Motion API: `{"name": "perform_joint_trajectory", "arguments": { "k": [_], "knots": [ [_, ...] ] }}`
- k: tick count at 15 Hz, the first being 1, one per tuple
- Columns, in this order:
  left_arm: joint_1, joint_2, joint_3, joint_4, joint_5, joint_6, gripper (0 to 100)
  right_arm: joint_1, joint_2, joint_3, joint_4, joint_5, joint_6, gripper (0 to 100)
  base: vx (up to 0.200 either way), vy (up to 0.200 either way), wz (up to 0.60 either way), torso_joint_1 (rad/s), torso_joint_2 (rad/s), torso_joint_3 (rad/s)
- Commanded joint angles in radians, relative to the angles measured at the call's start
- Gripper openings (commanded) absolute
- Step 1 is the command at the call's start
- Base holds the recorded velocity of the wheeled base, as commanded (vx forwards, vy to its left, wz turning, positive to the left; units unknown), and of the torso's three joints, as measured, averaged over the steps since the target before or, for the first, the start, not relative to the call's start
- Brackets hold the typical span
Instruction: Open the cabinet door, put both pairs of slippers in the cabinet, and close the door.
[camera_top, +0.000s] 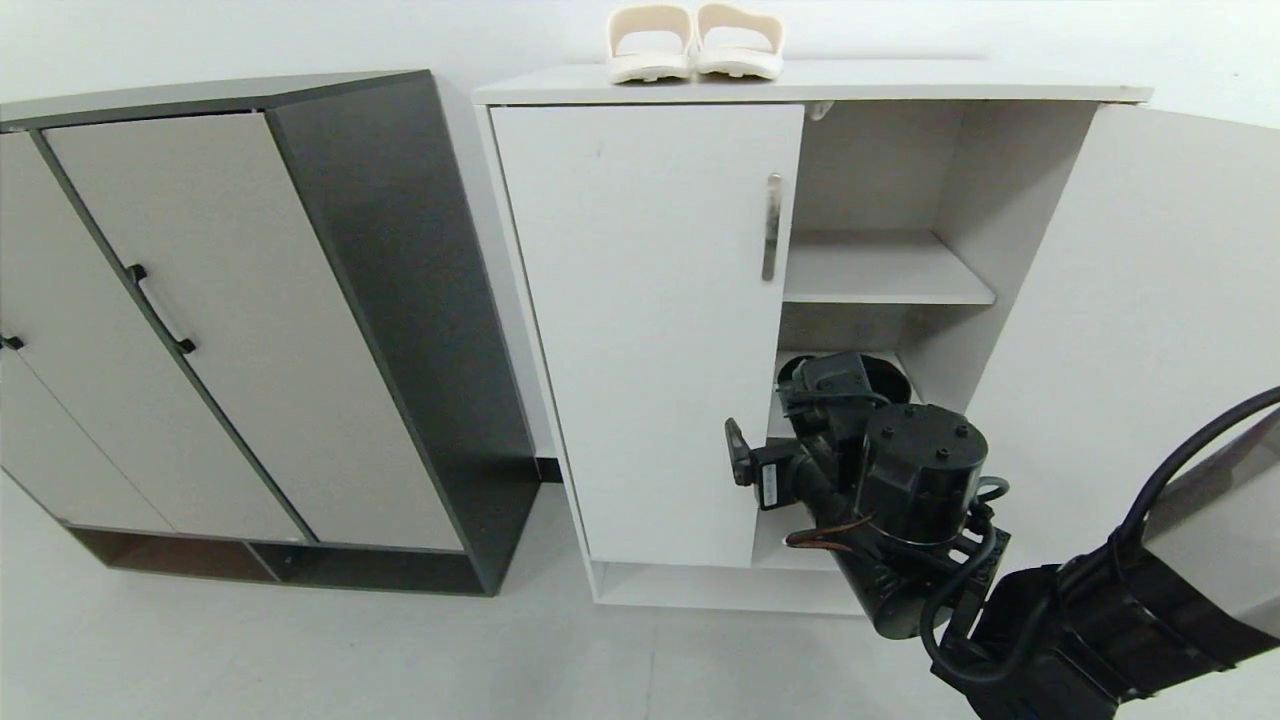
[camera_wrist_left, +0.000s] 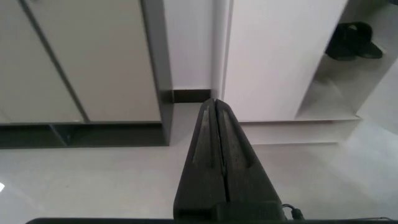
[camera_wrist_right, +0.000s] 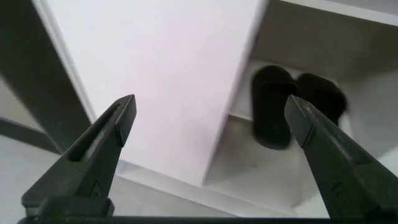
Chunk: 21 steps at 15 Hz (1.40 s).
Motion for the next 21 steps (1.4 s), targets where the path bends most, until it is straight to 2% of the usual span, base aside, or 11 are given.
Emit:
{"name": "perform_joint_trajectory", "arguments": {
  "k": [1,3,21],
  "knots": [
    [0.0,0.001,0.0,0.0,0.0,0.0,0,0.001,0.0,0.0,-0.001,0.0,-0.001,100,0.0,0.2,0.0,0.002,0.0,0.007],
    [0.0,0.001,0.0,0.0,0.0,0.0,0,0.001,0.0,0.0,-0.004,0.0,-0.001,100,0.0,0.2,0.0,0.005,0.01,0.002],
    [0.0,0.001,0.0,0.0,0.0,-0.002,0,-0.021,0.014,0.023,-0.007,0.016,-0.024,100,0.0,0.0,0.0,0.0,0.0,0.0]
  ]
}}
